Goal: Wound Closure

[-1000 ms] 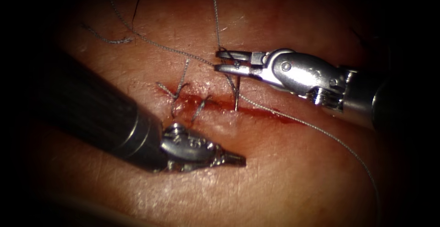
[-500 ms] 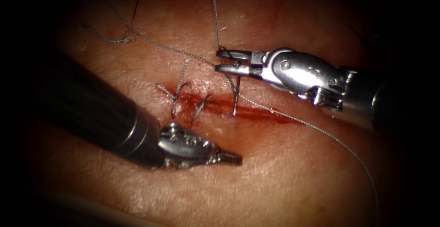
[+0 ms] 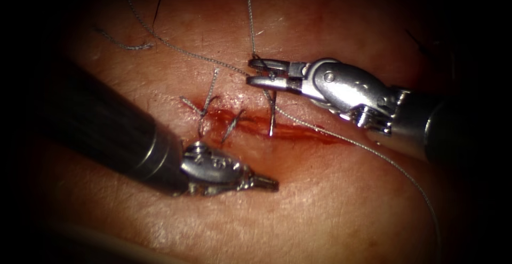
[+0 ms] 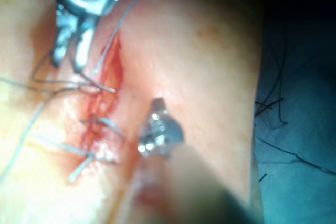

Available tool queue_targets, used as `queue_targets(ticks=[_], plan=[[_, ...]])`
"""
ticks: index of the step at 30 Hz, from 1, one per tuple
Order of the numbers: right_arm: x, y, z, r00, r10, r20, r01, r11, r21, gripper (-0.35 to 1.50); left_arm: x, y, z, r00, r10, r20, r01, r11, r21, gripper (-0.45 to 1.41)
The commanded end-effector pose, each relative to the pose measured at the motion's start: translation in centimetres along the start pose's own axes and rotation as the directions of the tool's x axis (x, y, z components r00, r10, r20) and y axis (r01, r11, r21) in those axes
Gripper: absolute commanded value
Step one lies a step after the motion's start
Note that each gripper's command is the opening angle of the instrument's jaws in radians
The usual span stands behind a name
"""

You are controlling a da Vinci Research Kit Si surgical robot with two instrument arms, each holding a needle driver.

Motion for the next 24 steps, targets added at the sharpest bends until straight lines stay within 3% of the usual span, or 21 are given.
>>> queue_targets(ticks=[1,11,17,24], plan=[[-0.07,-0.05,0.08,1.000,0.031,-0.002,-0.031,1.000,0.003,-0.35,-0.08,0.02,0.06,1.000,-0.002,0.003,0.002,1.000,-0.001,-0.10],[-0.05,-0.03,0.08,0.964,0.267,0.013,-0.267,0.963,-0.025,-0.35,-0.10,0.00,0.05,1.000,0.000,0.003,0.000,1.000,-0.002,-0.11],[-0.10,-0.05,0.08,0.918,0.393,0.048,-0.392,0.919,-0.032,-0.35,-0.16,-0.08,0.04,1.000,0.006,0.006,-0.006,1.000,-0.003,-0.11],[-0.34,-0.15,0.14,0.869,0.490,0.071,-0.488,0.872,-0.037,-0.35,-0.17,-0.07,0.03,1.000,0.006,0.005,-0.006,1.000,-0.001,-0.11]])
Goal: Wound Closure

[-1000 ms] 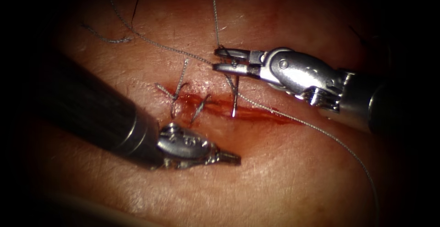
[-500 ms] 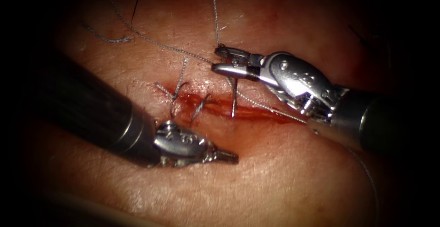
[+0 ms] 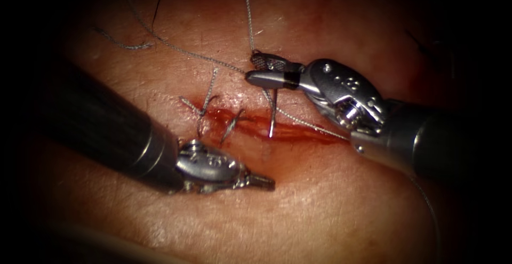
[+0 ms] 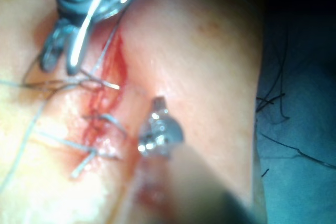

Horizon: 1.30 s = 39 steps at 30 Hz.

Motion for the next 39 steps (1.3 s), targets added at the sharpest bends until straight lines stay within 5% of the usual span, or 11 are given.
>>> queue_targets(ticks=[1,15,29,34,39], plan=[[-0.12,-0.01,0.11,1.000,0.010,-0.007,-0.010,1.000,0.011,-0.35,-0.08,0.03,0.06,1.000,-0.003,0.002,0.003,1.000,-0.001,-0.11],[-0.22,-0.09,0.12,0.977,0.207,-0.046,-0.204,0.977,0.061,-0.35,-0.09,0.02,0.05,1.000,-0.001,0.003,0.001,1.000,-0.002,-0.13],[-0.79,-0.60,0.12,0.938,0.345,0.022,-0.345,0.932,0.108,-0.35,-0.10,0.00,0.02,1.000,0.000,0.002,0.000,1.000,0.001,-0.13],[-1.17,-0.89,0.02,0.924,0.381,0.045,-0.383,0.916,0.117,-0.35,-0.10,-0.01,-0.01,1.000,0.000,0.002,0.000,1.000,0.002,-0.13],[-1.19,-1.00,0.00,0.921,0.386,0.048,-0.389,0.914,0.119,-0.35,-0.10,-0.01,-0.01,1.000,0.000,0.002,0.000,1.000,0.002,-0.13]])
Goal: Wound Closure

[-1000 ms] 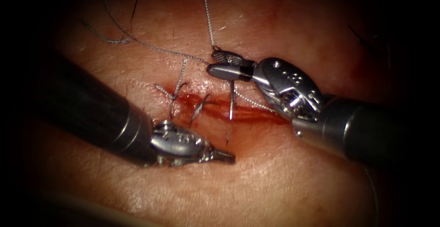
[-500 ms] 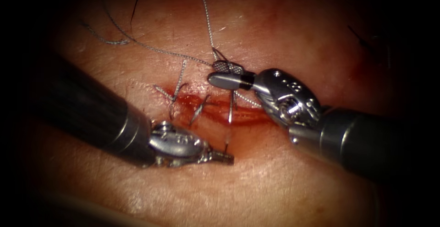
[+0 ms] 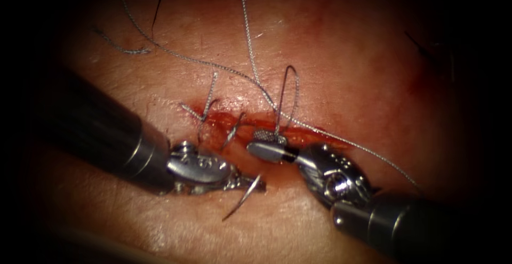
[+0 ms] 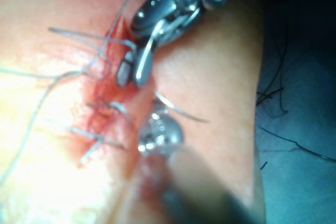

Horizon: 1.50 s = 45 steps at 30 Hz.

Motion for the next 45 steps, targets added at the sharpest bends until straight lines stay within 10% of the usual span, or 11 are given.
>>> queue_targets(ticks=[1,2,3,14,27,35,41,45], plan=[[0.01,-0.01,0.10,0.999,-0.047,-0.007,0.047,0.999,-0.004,0.42,-0.08,0.03,0.06,1.000,-0.002,0.003,0.002,1.000,-0.001,-0.13],[0.08,-0.01,0.09,0.998,-0.055,-0.025,0.054,0.998,-0.031,0.94,-0.09,0.04,0.06,1.000,-0.002,0.003,0.002,1.000,-0.001,-0.13],[0.15,-0.01,0.08,0.996,-0.087,-0.030,0.085,0.995,-0.042,1.08,-0.09,0.04,0.06,1.000,-0.003,0.003,0.003,1.000,-0.001,-0.13],[0.76,0.16,-0.27,0.886,-0.464,-0.018,0.452,0.872,-0.189,1.48,-0.09,0.04,0.06,1.000,-0.003,0.003,0.003,1.000,-0.001,-0.13],[0.44,-0.19,-0.74,0.739,-0.594,0.319,0.652,0.750,-0.112,1.48,-0.08,0.04,0.03,1.000,-0.002,0.003,0.002,1.000,-0.004,-0.13],[0.10,-0.94,-0.38,0.446,-0.828,0.339,0.893,0.439,-0.102,1.48,-0.10,0.02,0.00,1.000,-0.001,0.003,0.001,1.000,-0.007,-0.13],[0.11,-0.85,-0.08,0.174,-0.893,0.416,0.984,0.138,-0.116,1.48,-0.12,0.02,-0.04,1.000,0.002,0.004,-0.002,1.000,-0.011,-0.13],[0.14,-0.70,0.01,0.123,-0.893,0.432,0.987,0.063,-0.149,1.48,-0.15,0.01,-0.09,1.000,0.004,0.005,-0.004,1.000,-0.015,-0.13]])
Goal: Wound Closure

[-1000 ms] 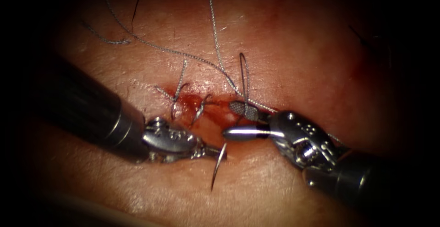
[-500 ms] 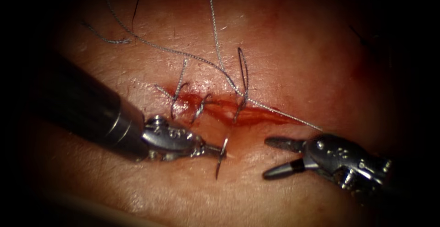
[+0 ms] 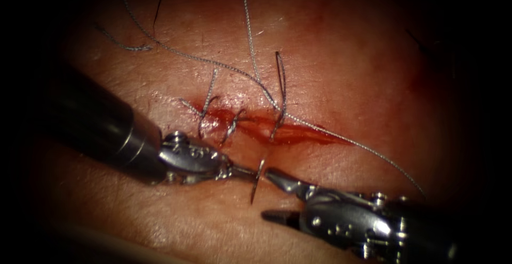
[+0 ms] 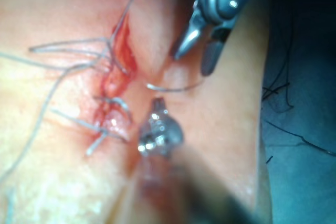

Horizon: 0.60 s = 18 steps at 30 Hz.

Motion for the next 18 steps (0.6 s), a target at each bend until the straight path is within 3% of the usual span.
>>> queue_targets(ticks=[1,8,18], plan=[[-0.01,-0.05,0.16,1.000,-0.014,0.001,0.014,1.000,-0.012,1.48,-0.08,0.02,0.06,1.000,-0.002,0.002,0.002,1.000,0.001,-0.13],[-0.07,-0.18,0.40,0.999,-0.047,-0.019,0.046,0.999,-0.010,1.48,-0.10,0.02,0.04,1.000,-0.001,0.003,0.001,1.000,-0.001,-0.13],[-0.10,-0.30,0.42,0.997,-0.059,-0.042,0.060,0.997,0.044,1.48,-0.12,0.02,-0.01,1.000,0.001,0.002,-0.001,1.000,0.001,-0.13]])
